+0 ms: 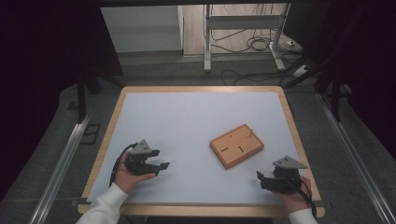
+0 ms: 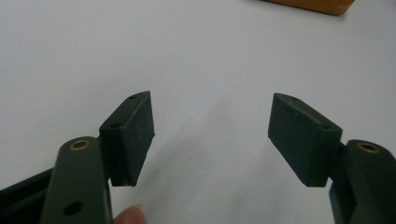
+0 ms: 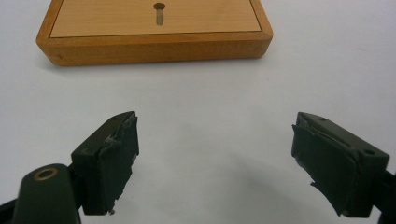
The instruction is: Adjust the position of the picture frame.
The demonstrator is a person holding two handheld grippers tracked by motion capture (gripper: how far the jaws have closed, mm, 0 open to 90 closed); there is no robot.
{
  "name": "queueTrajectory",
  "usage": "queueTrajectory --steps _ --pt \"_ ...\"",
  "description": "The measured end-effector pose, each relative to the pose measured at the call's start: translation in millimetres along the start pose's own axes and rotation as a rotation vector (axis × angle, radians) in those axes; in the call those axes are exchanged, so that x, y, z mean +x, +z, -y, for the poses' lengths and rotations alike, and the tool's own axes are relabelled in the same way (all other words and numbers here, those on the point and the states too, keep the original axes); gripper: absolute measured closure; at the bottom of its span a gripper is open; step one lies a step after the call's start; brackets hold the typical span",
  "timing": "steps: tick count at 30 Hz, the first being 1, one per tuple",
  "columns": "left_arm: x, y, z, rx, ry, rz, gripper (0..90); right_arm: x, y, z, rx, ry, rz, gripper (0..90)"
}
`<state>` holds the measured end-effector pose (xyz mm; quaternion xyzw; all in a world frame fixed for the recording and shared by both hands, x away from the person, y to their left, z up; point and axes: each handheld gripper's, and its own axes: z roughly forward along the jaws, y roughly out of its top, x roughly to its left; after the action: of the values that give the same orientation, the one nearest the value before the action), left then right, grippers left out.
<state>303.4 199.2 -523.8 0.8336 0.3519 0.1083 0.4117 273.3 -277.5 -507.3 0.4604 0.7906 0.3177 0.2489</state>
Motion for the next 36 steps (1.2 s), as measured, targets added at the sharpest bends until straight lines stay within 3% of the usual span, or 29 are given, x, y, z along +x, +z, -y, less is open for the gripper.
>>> queueTrajectory --steps 17,36 --pt "-1.0 1.4 0.6 0.008 0.004 -0.001 30.9 -0.9 -0.6 -7.3 -0.006 0.015 -0.011 17.7" --pt "-0.5 -0.2 2.0 -0.001 -0.004 -0.008 30.8 -8.8 13.5 -45.3 -0.036 0.031 -0.017 22.5"
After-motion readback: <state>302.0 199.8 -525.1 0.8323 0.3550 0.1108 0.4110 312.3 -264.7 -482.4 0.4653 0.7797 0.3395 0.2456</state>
